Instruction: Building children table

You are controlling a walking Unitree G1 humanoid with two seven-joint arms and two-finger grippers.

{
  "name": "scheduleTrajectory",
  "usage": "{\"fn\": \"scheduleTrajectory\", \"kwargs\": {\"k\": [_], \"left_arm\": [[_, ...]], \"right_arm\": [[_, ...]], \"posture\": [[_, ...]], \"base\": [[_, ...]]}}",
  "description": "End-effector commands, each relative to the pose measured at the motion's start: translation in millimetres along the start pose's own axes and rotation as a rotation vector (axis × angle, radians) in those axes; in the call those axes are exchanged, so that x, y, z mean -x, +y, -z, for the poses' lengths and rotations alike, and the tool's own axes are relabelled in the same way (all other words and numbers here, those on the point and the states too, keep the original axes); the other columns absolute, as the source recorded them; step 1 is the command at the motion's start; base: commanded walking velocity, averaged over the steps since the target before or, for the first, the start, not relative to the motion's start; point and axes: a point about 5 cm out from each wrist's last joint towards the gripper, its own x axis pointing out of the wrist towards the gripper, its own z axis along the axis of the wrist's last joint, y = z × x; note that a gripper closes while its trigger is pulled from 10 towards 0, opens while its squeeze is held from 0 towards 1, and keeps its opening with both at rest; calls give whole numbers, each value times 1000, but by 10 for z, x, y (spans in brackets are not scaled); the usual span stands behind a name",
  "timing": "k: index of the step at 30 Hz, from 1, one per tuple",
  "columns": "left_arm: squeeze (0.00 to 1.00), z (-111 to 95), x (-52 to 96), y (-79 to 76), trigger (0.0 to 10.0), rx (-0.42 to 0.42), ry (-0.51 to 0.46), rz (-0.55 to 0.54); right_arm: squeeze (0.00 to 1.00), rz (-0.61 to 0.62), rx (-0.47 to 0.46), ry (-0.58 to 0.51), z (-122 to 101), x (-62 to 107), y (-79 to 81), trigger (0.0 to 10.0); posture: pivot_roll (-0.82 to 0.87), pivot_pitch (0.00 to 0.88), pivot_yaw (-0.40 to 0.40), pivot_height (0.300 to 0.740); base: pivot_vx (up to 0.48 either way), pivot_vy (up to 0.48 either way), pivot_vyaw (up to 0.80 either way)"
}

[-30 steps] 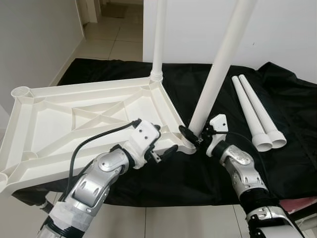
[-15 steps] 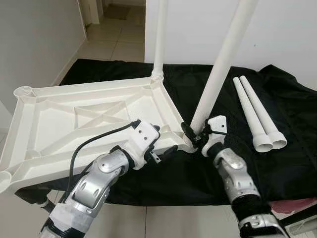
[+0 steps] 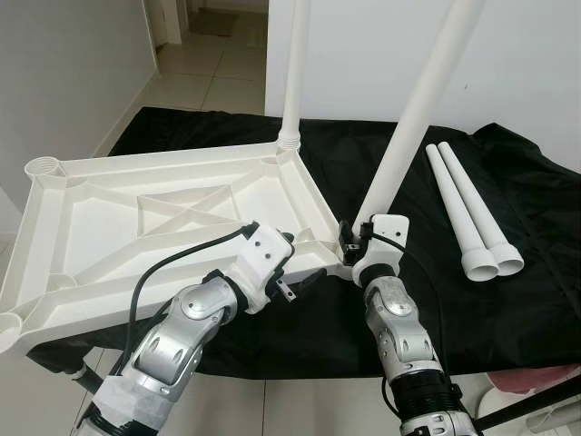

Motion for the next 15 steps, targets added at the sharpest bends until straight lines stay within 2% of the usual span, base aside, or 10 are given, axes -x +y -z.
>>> {"fn": "scheduleTrajectory", "kwargs": {"k": [1,3,5,6,7,8,13,15], "left_arm": [[0,30,7,-5,10000,-6,10,1],[0,32,7,-8,10000,-5,11,2],[0,34,15,18,10000,-6,13,-5],[0,30,20,31,10000,-4,10,-8],[0,30,20,31,10000,-4,10,-8],[0,27,24,39,10000,-2,7,-10],[0,2,57,114,10000,23,-8,-30],[0,8,78,188,10000,24,6,-52]], "right_arm": [[0,29,-41,59,119,51,-17,10000],[0,23,-47,53,112,58,0,10000],[0,15,-45,26,88,72,-64,10000],[694,10,-68,7,67,81,-86,10000],[694,10,-68,7,67,81,-86,10000],[1000,8,-85,-6,53,88,-98,10000],[1000,-44,-119,-67,-69,159,-108,10000],[1000,-67,-118,-88,-94,220,-143,10000]], "posture": [[12,0,-62,740],[12,0,-63,740],[16,0,-64,740],[16,0,-64,740],[16,0,-64,740],[16,0,-64,740],[19,0,-65,740],[21,0,-68,740]], "base": [[0,0,0],[0,0,0],[0,0,0],[0,0,0],[0,0,0],[0,0,0],[0,0,0],[0,0,0]]}}
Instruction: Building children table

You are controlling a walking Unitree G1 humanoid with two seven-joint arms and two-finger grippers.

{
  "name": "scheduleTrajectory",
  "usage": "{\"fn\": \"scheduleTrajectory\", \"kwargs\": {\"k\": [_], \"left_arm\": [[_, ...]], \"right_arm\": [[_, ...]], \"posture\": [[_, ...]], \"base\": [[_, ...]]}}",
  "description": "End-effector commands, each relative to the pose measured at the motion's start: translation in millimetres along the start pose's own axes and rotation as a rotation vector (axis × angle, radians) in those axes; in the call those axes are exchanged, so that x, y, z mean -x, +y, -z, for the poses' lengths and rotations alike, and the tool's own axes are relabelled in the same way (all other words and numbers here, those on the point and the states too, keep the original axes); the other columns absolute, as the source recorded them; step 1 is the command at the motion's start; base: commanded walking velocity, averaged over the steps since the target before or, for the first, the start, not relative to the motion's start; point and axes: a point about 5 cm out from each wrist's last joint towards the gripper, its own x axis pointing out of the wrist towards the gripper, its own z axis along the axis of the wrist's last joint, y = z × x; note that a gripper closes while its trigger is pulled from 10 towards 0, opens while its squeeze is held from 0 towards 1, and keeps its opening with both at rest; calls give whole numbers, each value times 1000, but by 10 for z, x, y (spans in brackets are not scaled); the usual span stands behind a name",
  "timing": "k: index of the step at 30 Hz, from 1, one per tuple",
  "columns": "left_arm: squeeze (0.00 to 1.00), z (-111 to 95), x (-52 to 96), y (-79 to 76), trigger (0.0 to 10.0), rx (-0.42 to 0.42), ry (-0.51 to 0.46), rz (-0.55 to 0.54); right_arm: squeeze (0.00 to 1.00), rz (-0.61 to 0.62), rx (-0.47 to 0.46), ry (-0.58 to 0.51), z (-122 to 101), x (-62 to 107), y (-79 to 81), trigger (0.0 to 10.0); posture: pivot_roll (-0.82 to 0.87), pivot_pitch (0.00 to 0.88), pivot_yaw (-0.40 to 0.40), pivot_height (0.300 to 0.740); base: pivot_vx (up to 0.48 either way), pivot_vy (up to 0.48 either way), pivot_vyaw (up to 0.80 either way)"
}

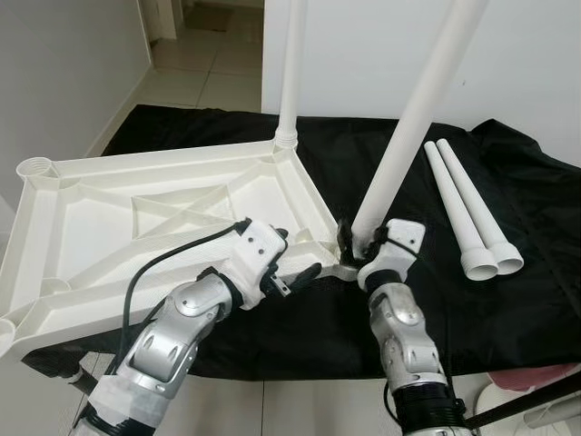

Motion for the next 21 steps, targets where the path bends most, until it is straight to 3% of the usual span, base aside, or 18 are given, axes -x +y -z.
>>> {"fn": "scheduleTrajectory", "kwargs": {"k": [1,4,5,6,14,18,21], "left_arm": [[0,28,11,67,10000,9,21,-13],[0,50,20,153,10000,6,46,-48],[0,70,29,203,10000,-10,66,-72],[0,97,43,252,10000,-25,91,-95],[0,303,123,423,10000,-60,245,-165],[0,337,132,438,10000,-59,271,-171],[0,442,155,502,10000,-38,348,-209]], "right_arm": [[1000,-6,-17,1,27,76,-22,10000],[1000,-29,3,-8,19,132,-50,10000],[106,-41,3,-8,25,167,-66,10000],[0,-60,4,-11,30,205,-75,10000],[0,-94,10,-11,78,401,-148,10000],[0,-97,21,-3,90,430,-160,10000],[0,-98,29,20,126,485,-182,10000]], "posture": [[21,0,-68,740],[24,0,-69,740],[24,0,-69,740],[24,0,-68,740],[18,0,-53,740],[15,0,-50,740],[11,0,-46,740]], "base": [[0,0,0],[0,0,0],[0,0,0],[0,0,0],[0,0,0],[0,0,0],[0,0,0]]}}
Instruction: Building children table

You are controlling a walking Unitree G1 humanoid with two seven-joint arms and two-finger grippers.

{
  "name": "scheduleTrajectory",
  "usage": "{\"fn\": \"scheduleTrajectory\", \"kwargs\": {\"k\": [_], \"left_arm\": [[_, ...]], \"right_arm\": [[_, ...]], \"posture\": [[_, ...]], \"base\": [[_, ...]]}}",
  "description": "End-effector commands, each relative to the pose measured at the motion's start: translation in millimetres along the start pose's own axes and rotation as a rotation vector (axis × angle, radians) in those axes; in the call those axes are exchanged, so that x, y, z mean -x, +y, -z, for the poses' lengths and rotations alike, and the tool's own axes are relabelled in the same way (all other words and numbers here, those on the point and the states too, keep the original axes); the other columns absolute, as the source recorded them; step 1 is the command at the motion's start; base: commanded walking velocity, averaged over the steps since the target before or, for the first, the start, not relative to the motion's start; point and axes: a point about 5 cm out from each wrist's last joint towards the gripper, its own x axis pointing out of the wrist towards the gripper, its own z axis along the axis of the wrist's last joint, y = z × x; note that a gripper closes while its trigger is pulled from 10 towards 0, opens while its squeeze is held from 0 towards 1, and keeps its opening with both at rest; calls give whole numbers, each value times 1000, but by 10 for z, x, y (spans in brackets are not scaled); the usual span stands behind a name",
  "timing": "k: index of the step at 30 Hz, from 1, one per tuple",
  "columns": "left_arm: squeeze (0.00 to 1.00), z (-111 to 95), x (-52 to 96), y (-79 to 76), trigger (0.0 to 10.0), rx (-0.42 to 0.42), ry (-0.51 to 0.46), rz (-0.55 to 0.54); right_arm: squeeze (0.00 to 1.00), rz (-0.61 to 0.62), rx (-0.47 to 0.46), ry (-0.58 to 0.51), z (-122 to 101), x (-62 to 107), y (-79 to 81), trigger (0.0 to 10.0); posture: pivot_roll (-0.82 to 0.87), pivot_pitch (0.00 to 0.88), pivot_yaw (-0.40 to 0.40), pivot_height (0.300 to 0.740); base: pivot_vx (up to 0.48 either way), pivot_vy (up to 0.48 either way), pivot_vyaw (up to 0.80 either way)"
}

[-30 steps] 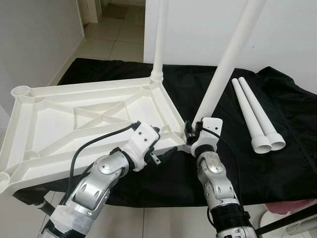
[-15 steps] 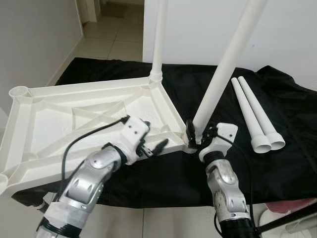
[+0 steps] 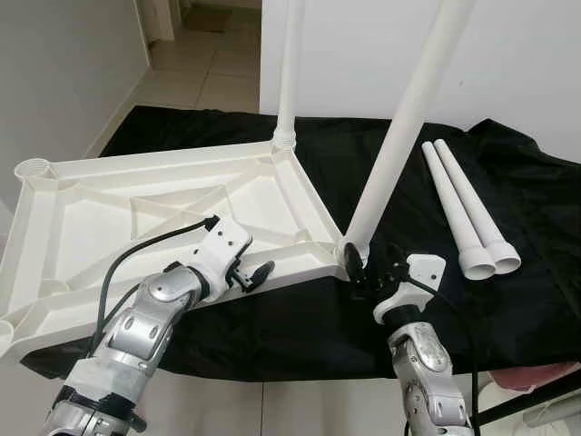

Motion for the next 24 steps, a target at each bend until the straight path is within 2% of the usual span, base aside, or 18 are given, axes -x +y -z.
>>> {"fn": "scheduleTrajectory", "kwargs": {"k": [1,4,7,11,14,15,18,19,20,24], "left_arm": [[0,108,0,55,10000,6,67,-80],[0,200,1,219,10000,35,142,-171],[0,214,5,260,10000,44,156,-192],[0,195,31,421,10000,47,173,-259],[0,190,45,457,10000,46,184,-266],[0,191,51,468,9373,46,188,-267],[0,192,53,476,9373,48,190,-268],[0,187,59,481,4314,45,192,-266],[0,181,66,475,0,44,191,-261],[0,163,69,451,0,46,187,-247]], "right_arm": [[0,-6,6,9,16,33,-4,10000],[0,-9,2,14,32,46,19,10000],[0,-10,2,14,34,48,26,10000],[0,-16,3,14,37,31,42,10000],[0,-16,8,17,40,27,39,10000],[0,-16,10,18,44,25,36,10000],[0,-16,11,18,46,25,35,10000],[0,-16,14,19,45,20,32,10000],[0,-15,17,20,47,18,27,10000],[0,-9,24,23,55,21,12,10000]], "posture": [[11,0,-46,740],[8,0,-43,740],[8,0,-43,740],[12,0,-42,740],[12,0,-42,740],[12,0,-42,740],[12,0,-42,740],[13,0,-41,740],[12,0,-40,740],[14,0,-41,740]], "base": [[0,0,0],[0,0,0],[0,0,0],[0,0,0],[0,0,0],[0,0,0],[0,0,0],[0,0,0],[0,0,0],[0,0,0]]}}
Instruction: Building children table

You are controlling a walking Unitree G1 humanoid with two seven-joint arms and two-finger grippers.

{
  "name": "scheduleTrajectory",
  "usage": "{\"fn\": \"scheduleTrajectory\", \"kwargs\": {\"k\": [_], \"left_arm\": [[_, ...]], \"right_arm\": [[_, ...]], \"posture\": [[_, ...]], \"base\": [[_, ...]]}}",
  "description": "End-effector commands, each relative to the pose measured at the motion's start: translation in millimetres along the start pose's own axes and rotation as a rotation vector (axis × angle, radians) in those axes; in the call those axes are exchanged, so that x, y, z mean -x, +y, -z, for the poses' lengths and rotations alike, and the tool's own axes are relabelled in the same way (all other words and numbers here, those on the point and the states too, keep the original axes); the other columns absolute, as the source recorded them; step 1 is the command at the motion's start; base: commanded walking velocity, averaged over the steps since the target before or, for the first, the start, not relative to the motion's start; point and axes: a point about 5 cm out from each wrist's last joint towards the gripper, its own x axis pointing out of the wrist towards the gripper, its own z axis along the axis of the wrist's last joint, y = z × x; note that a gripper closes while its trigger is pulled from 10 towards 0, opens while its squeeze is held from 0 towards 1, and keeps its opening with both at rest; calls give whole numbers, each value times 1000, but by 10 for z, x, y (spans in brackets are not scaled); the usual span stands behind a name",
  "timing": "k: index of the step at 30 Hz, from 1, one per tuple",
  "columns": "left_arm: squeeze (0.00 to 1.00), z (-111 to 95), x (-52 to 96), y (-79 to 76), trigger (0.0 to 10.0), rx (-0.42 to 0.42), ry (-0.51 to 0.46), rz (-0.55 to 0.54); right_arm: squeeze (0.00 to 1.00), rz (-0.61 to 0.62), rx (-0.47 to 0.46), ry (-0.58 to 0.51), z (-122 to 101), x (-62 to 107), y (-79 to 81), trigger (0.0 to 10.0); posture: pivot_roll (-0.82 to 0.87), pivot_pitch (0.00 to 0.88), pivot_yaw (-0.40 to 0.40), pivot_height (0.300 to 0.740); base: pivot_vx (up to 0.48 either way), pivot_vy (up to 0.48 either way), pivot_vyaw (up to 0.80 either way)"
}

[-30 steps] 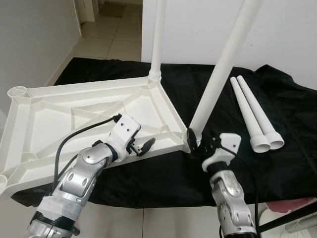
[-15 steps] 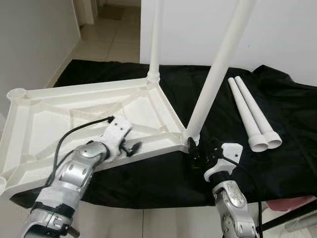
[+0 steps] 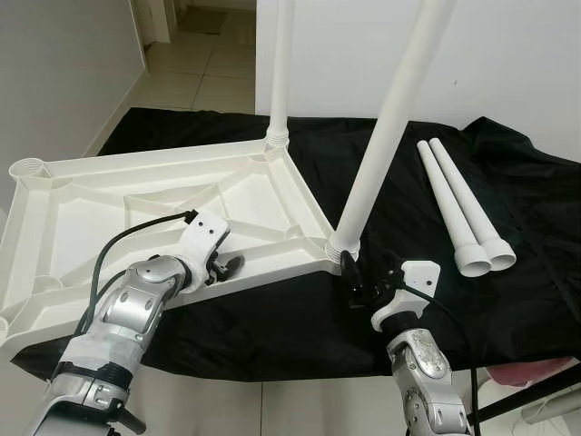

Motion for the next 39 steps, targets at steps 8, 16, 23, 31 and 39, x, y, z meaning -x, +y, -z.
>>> {"fn": "scheduleTrajectory", "kwargs": {"k": [8,16,23,31,39], "left_arm": [[0,-34,20,96,0,-10,4,-125],[0,-140,-79,-109,1922,-26,-30,-57],[0,-180,-88,-131,10000,-39,-32,-8],[1000,-323,-70,97,10000,-2,-64,-41],[0,-352,-48,194,10000,-7,-43,-36]], "right_arm": [[0,15,8,1,12,-32,-18,10000],[0,22,6,-6,8,-84,-19,10000],[0,29,9,-10,2,-93,-28,10000],[0,43,3,-11,21,-107,-29,10000],[0,47,-3,-9,39,-121,-15,10000]], "posture": [[18,0,-40,740],[19,0,-36,740],[18,0,-29,740],[22,0,-27,740],[22,0,-23,740]], "base": [[0,0,0],[0,0,0],[0,0,0],[0,0,0],[0,0,0]]}}
